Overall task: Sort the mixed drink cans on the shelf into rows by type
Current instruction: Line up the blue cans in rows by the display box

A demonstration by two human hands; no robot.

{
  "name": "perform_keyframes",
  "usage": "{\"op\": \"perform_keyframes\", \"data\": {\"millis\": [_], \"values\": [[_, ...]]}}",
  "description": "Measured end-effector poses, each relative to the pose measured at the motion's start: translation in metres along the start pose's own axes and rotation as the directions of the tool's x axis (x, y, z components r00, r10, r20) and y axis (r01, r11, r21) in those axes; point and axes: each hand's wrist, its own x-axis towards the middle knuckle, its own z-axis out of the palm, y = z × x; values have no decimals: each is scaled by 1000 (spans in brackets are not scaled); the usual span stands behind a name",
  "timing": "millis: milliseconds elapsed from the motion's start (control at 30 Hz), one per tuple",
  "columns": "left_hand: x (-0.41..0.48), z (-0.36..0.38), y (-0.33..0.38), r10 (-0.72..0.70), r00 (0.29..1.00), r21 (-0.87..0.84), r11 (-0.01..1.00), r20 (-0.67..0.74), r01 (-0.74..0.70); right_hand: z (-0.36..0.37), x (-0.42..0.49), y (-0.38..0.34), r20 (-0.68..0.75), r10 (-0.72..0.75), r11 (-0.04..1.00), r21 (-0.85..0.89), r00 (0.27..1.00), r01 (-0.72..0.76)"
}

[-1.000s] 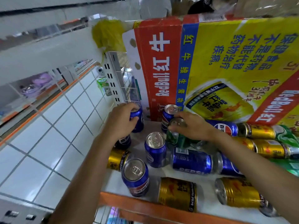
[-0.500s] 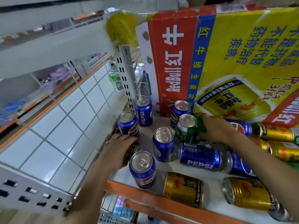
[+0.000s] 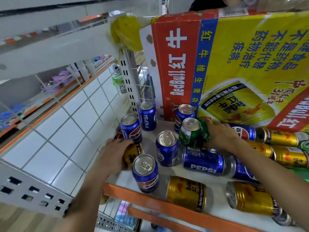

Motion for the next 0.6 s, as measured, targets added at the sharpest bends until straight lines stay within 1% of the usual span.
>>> {"op": "perform_keyframes", "data": {"millis": [67, 167, 300, 367, 433, 500, 533, 600], "values": [[1, -9, 3, 0, 1000, -19, 1000, 25, 1, -7, 1, 5, -16, -40, 996, 82, 999, 41], [5, -22, 10, 8, 998, -165, 986, 62, 2, -21, 3, 8, -116, -22, 982, 184, 993, 43], [13, -36, 28, 10, 1000, -212, 977, -15, -13, -31, 11, 8, -264, 40, 952, 302, 964, 43], [16, -38, 40, 9, 999, -173, 985, -39, -16, -31, 12, 6, -343, 61, 938, 342, 937, 64], [17, -36, 48, 20, 999, -124, 992, -31, -24, -29, 12, 3, -395, 51, 938, 335, 917, 92], [17, -31, 49, 12, 1000, -94, 995, -23, -14, -26, 12, 4, -413, 9, 951, 285, 911, 120], [17, -30, 48, -1, 1000, -79, 997, -15, 0, -26, 12, 5, -397, -20, 958, 256, 917, 132], [14, -31, 46, -14, 1000, -67, 998, 3, 14, -26, 13, 8, -314, -90, 967, 199, 945, 158]]}}
